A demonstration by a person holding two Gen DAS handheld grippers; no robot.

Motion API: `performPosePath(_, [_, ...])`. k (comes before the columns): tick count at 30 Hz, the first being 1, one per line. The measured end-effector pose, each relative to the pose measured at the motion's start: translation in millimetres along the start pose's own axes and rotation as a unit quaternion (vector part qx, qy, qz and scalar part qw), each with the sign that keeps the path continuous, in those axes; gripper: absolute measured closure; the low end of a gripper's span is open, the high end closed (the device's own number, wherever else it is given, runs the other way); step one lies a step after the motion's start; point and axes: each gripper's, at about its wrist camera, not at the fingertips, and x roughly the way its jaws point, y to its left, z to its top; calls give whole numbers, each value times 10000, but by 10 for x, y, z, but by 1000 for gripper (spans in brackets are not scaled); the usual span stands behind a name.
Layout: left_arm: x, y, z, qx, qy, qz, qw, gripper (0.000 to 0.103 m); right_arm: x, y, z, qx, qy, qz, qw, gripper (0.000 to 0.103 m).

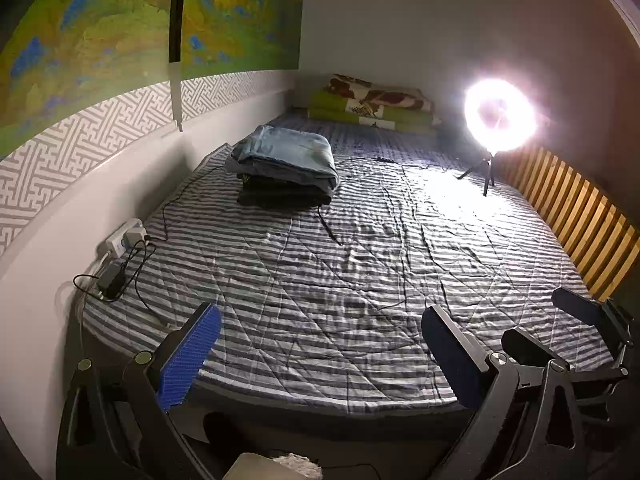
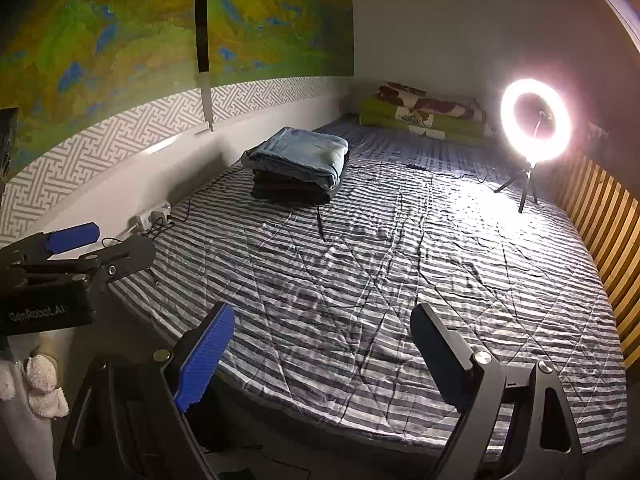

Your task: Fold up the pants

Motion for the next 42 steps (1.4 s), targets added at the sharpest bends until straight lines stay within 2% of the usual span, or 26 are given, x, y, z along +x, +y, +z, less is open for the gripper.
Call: performPosePath(42, [125, 17, -11, 53, 27, -28, 10000, 1, 144, 30, 1, 203, 143, -42, 9997, 16])
